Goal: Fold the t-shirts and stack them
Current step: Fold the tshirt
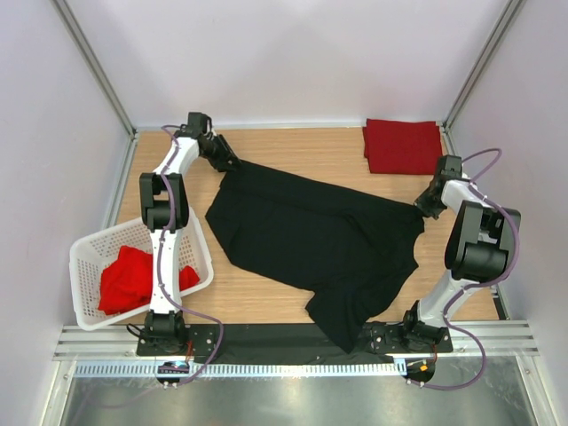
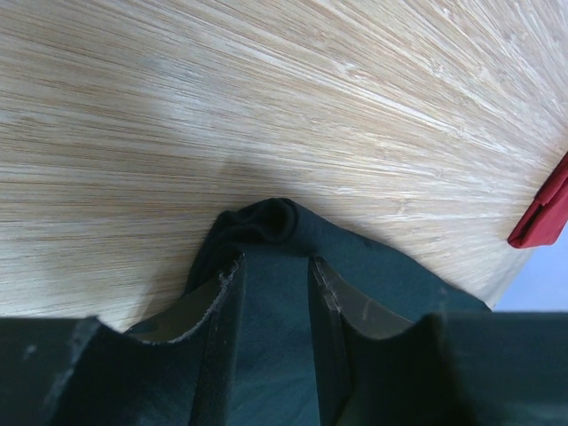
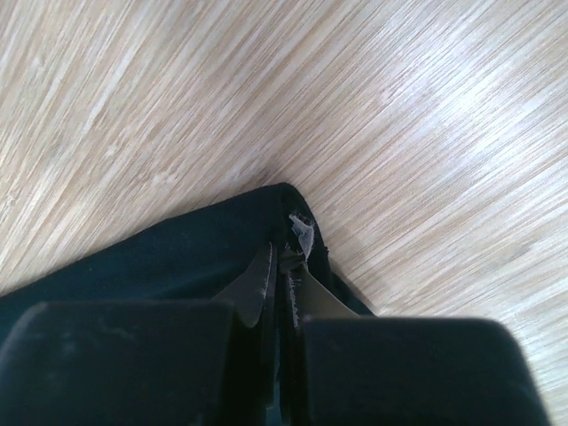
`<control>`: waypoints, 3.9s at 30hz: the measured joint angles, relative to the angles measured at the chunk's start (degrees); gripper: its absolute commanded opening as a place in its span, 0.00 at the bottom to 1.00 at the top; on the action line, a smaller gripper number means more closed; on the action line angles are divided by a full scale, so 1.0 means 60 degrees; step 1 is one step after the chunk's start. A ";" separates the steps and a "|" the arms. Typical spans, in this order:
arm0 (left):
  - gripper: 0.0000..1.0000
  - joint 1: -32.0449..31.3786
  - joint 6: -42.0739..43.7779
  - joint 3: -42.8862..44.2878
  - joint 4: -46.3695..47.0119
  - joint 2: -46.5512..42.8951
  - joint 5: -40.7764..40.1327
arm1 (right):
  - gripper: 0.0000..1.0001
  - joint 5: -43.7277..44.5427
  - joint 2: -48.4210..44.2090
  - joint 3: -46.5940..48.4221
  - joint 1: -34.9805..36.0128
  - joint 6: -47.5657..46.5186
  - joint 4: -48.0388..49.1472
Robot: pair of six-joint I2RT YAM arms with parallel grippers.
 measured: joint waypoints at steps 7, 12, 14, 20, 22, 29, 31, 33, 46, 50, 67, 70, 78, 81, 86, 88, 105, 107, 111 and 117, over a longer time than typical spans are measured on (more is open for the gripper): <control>0.60 -0.0080 0.0025 0.0058 -0.0087 -0.0146 -0.0149 | 0.44 0.0608 0.0572 0.1362 0.0084 -0.0437 -0.1242; 0.58 -0.0080 0.0015 -0.0459 -0.0426 -0.0634 -0.0648 | 0.53 0.1698 0.0692 0.2922 0.0648 -0.0845 -0.2532; 0.58 -0.0120 0.0124 -0.0805 -0.0732 -0.0958 -0.0922 | 0.56 0.1978 0.0488 0.3024 0.1038 -0.0976 -0.2812; 0.56 -0.0495 0.0754 -0.2579 -0.1461 -0.2969 -0.2069 | 0.57 0.1614 -0.1118 0.2186 0.2514 -0.1078 -0.3424; 0.54 -0.0790 0.0933 -0.3206 -0.1614 -0.3912 -0.2448 | 0.53 0.1038 -0.1861 0.1475 0.3056 -0.0976 -0.3260; 0.49 -0.2186 0.1118 -0.5464 -0.1610 -0.6648 -0.2907 | 0.21 -0.1078 -0.2758 -0.0328 0.5016 -0.0433 -0.2255; 0.48 -0.2539 0.1082 -0.6102 -0.1577 -0.7118 -0.2896 | 0.16 -0.1297 -0.2535 -0.0441 0.5413 -0.0364 -0.2044; 0.48 -0.2896 0.0954 -0.6779 -0.1530 -0.7530 -0.2834 | 0.15 -0.1439 -0.2189 -0.0455 0.5756 -0.0335 -0.1796; 0.47 -0.3694 0.0685 -0.8805 -0.1202 -0.8652 -0.2521 | 0.21 -0.0127 -0.0310 0.0182 0.6269 -0.0882 -0.1647; 0.47 -0.3697 0.0685 -0.8808 -0.1075 -0.8703 -0.2393 | 0.23 0.0291 -0.0135 0.0521 0.6258 -0.1173 -0.1639; 0.47 -0.3697 0.0878 -0.8568 -0.1078 -0.8699 -0.2302 | 0.35 0.0816 0.0430 0.0776 0.6258 -0.1559 -0.1723; 0.47 -0.3694 0.0925 -0.8568 -0.1078 -0.8699 -0.2302 | 0.34 0.0871 0.0459 0.0776 0.6258 -0.1628 -0.1723; 0.45 -0.3694 0.0947 -0.8568 -0.1078 -0.8699 -0.2302 | 0.18 0.1078 0.0750 0.0929 0.6258 -0.1942 -0.1836; 0.45 -0.3694 0.0951 -0.8568 -0.1078 -0.8699 -0.2302 | 0.07 0.1100 0.0772 0.1078 0.6258 -0.2055 -0.1949; 0.43 -0.3697 0.0947 -0.8568 -0.1078 -0.8699 -0.2302 | 0.01 0.0940 0.0772 0.1687 0.6258 -0.2113 -0.2510; 0.43 -0.3697 0.0943 -0.8568 -0.1075 -0.8699 -0.2299 | 0.01 0.0674 0.0772 0.2087 0.6258 -0.2080 -0.2903; 0.44 -0.3694 0.0849 -0.8564 -0.1075 -0.8692 -0.1774 | 0.11 -0.2393 0.1045 0.3228 0.6247 -0.1727 -0.4845; 0.44 -0.3694 0.0809 -0.8568 -0.1071 -0.8674 -0.1701 | 0.28 -0.2710 0.1067 0.3206 0.6182 -0.1647 -0.4827; 0.46 -0.3694 0.0692 -0.8568 -0.1045 -0.8542 -0.1552 | 0.51 -0.2994 0.0922 0.2947 0.5923 -0.1526 -0.4641; 0.47 -0.3697 0.0528 -0.8404 -0.0641 -0.8007 -0.1188 | 0.49 -0.2809 -0.1144 0.1271 0.4379 -0.1086 -0.4218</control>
